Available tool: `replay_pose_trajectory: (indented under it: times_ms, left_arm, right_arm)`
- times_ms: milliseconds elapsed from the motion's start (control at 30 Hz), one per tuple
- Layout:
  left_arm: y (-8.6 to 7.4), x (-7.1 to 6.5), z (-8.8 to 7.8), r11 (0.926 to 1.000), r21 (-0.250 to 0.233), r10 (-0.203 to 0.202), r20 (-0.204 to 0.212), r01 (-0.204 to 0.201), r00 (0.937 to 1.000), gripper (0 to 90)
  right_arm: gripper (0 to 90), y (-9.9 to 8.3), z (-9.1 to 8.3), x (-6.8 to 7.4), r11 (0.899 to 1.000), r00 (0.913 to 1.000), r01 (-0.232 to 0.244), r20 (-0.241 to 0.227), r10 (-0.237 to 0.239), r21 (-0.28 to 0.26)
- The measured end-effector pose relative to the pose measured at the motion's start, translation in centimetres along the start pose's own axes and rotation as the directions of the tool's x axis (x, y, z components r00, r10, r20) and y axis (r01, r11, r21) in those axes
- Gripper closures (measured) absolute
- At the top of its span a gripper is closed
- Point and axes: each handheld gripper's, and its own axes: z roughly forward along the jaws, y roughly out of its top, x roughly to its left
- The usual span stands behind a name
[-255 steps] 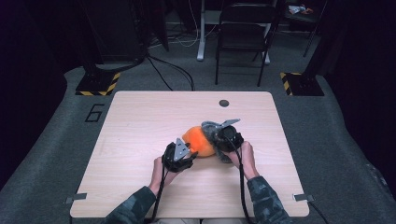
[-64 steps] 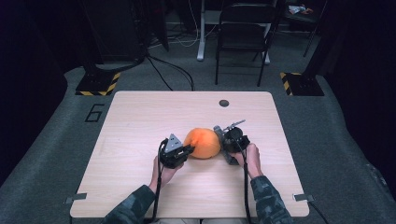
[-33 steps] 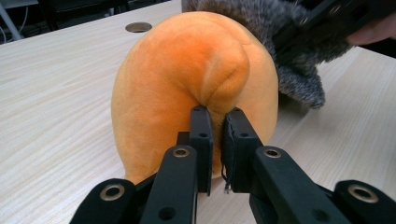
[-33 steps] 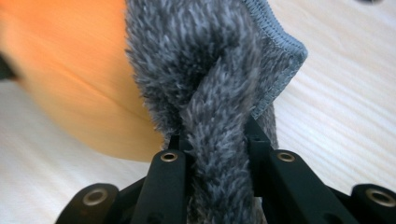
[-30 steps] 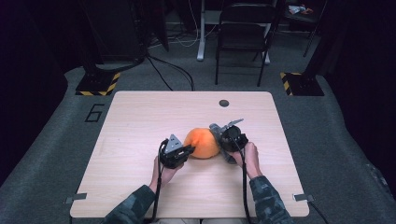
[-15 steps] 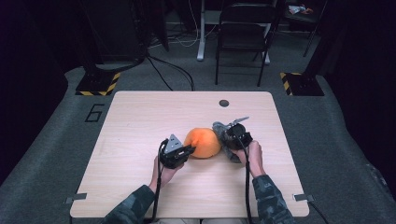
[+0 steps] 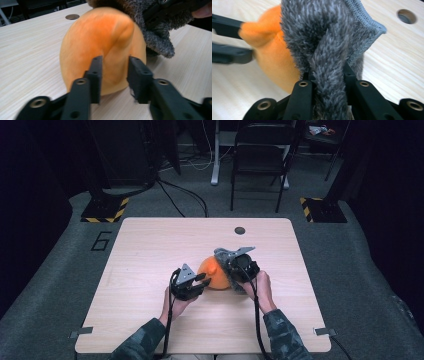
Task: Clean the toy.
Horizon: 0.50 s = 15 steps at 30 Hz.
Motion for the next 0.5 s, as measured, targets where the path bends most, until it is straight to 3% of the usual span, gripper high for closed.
replay_pose_trajectory:
  times_ms: [133, 267, 367, 467, 500]
  left_arm:
    - [-0.2, 0.3, 0.2, 0.9997, 0.018, 0.015, -0.043, -0.014, 0.999, 49.7]
    - [-0.5, 0.5, 0.8, 0.9979, 0.063, 0.021, -0.045, -0.018, 0.9988, 47.7]
    - [-1.0, 0.2, 1.3, 0.9978, 0.06, 0.032, -0.057, -0.028, 0.9979, 58.2]
    - [-1.1, 0.1, 1.3, 0.9986, 0.05, 0.019, -0.062, -0.016, 0.9979, 78.5]
    - [-1.1, 0.1, 1.3, 0.9987, 0.048, 0.02, -0.065, -0.016, 0.9977, 81.6]
  right_arm:
    - [76.5, -0.6, 0.4, -1.1, 1.0, 0.9996, -0.027, 0.003, 0.027, -0.002]
    - [76.5, -0.8, 0.6, -1.5, 1.0, 0.9995, -0.031, -0.009, 0.031, -0.007]
    - [76.5, -0.7, 0.5, -1.3, 0.999, 0.9992, -0.037, -0.014, 0.037, -0.006]
    - [76.4, -0.7, 0.5, -1.3, 0.999, 0.9991, -0.041, -0.014, 0.041, -0.012]
    - [76.4, -0.7, 0.5, -1.2, 0.999, 0.9987, -0.049, -0.015, 0.048, -0.016]
